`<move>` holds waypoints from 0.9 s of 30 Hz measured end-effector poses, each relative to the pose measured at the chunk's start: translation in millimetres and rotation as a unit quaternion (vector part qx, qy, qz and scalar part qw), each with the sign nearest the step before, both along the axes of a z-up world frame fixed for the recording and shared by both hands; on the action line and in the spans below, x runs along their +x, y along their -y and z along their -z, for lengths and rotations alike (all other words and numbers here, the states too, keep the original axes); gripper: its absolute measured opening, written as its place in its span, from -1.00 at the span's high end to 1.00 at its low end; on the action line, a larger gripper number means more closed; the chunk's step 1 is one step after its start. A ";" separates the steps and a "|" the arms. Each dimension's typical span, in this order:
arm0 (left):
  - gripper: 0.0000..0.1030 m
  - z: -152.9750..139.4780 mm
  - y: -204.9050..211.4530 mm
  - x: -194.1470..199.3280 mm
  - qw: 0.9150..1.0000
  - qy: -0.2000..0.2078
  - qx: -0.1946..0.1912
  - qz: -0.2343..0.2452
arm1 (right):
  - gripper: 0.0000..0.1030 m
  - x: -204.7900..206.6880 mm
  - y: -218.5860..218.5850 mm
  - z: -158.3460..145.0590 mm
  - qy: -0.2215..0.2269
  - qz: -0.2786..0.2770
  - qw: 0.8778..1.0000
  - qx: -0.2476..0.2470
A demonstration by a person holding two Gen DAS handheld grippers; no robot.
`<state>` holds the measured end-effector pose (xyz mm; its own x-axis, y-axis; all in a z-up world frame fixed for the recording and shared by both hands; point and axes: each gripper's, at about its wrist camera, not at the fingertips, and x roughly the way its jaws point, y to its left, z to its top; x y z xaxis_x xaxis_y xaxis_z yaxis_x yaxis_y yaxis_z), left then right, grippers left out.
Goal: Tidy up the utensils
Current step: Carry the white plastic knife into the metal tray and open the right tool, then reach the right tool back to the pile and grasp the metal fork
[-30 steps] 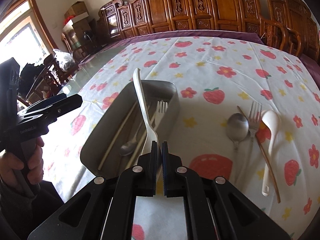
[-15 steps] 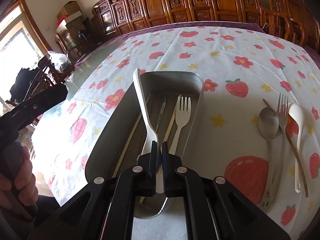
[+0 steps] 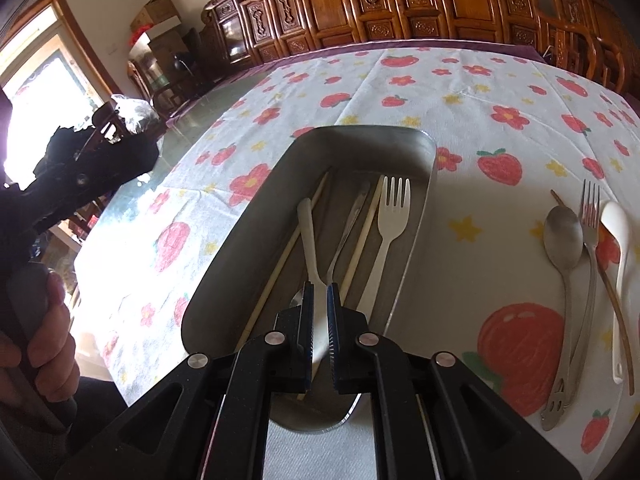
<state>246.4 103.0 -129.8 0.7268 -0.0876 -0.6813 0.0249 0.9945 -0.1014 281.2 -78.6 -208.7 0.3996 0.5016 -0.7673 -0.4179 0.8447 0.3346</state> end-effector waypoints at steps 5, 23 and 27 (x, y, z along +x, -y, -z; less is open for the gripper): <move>-0.84 -0.8 7.4 -0.7 1.000 0.002 0.004 0.006 | 0.82 -6.2 11.0 -7.5 0.003 -0.015 1.000 0.001; -0.84 10.9 80.9 -2.1 0.997 -0.008 0.015 0.074 | 0.51 -8.8 166.7 -18.0 0.094 0.058 0.986 -0.123; -0.84 17.8 105.8 -4.6 0.995 -0.012 0.025 0.096 | 0.51 2.4 192.6 0.2 0.087 0.075 0.983 -0.141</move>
<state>241.8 -2.9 -147.6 0.6832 -0.1885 -0.7054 0.2133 0.9755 -0.0541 283.5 -271.2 -208.9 0.5908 0.2040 -0.7806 -0.3116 0.9501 0.0125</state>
